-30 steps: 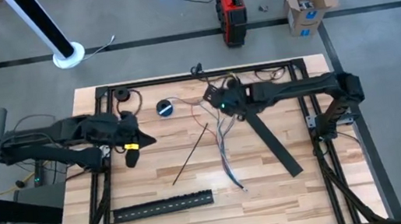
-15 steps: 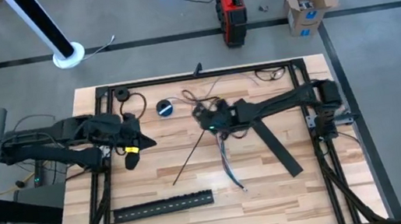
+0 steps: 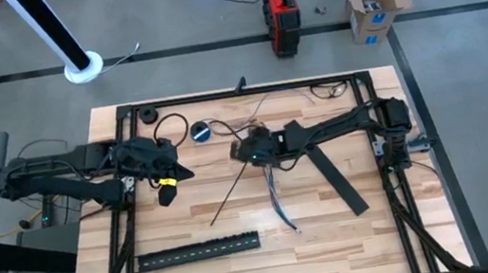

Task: Ziptie cables
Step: Wrap the cable wires with the black zip tie

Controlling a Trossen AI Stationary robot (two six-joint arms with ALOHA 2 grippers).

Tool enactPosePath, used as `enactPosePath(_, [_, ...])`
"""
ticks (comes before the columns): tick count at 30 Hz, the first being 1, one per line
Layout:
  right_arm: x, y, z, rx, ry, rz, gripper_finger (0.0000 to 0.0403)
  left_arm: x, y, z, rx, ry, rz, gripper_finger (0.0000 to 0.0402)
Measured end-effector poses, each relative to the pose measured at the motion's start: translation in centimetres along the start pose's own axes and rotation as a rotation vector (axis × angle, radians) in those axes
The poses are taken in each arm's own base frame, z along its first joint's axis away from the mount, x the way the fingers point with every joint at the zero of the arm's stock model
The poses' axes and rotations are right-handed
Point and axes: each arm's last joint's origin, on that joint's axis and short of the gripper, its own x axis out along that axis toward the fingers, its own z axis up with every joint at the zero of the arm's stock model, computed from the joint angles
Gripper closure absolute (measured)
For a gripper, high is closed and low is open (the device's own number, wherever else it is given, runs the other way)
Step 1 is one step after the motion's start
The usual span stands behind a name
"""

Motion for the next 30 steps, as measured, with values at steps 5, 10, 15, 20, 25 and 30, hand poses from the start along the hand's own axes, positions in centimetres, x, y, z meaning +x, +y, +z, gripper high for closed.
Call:
enactPosePath(5, [-1.2, 1.9, -0.8, -0.693, 0.247, 0.138, 0.0239, -0.4, 0.4, 0.0, 0.015, -0.009, 0.016, 0.0402])
enactPosePath(10, [-4.2, 4.8, 1.2, -1.199, 0.296, 0.065, 0.0254, -0.5, 0.9, 0.0, 0.013, -0.005, 0.045, 0.0402])
enactPosePath(15, [-6.8, 6.9, 4.1, -1.607, 0.327, 0.009, 0.0271, -0.2, 1.3, 0.1, -0.019, -0.009, 0.105, 0.0402])
enactPosePath(20, [-8.1, 6.7, 5.5, -1.974, 0.397, -0.106, 0.0284, -0.3, 1.5, 0.1, -0.033, -0.029, 0.17, 0.0402])
enactPosePath(25, [-7.7, 7.1, 5.9, -1.556, 0.294, -0.154, 0.0285, -0.3, 1.6, -0.2, -0.032, 0.007, 0.19, 0.0402])
enactPosePath(30, [-5.7, 7.0, 5.7, -0.847, 0.278, -0.087, 0.0285, 0.2, 1.7, -0.1, -0.068, 0.002, 0.23, 0.0402])
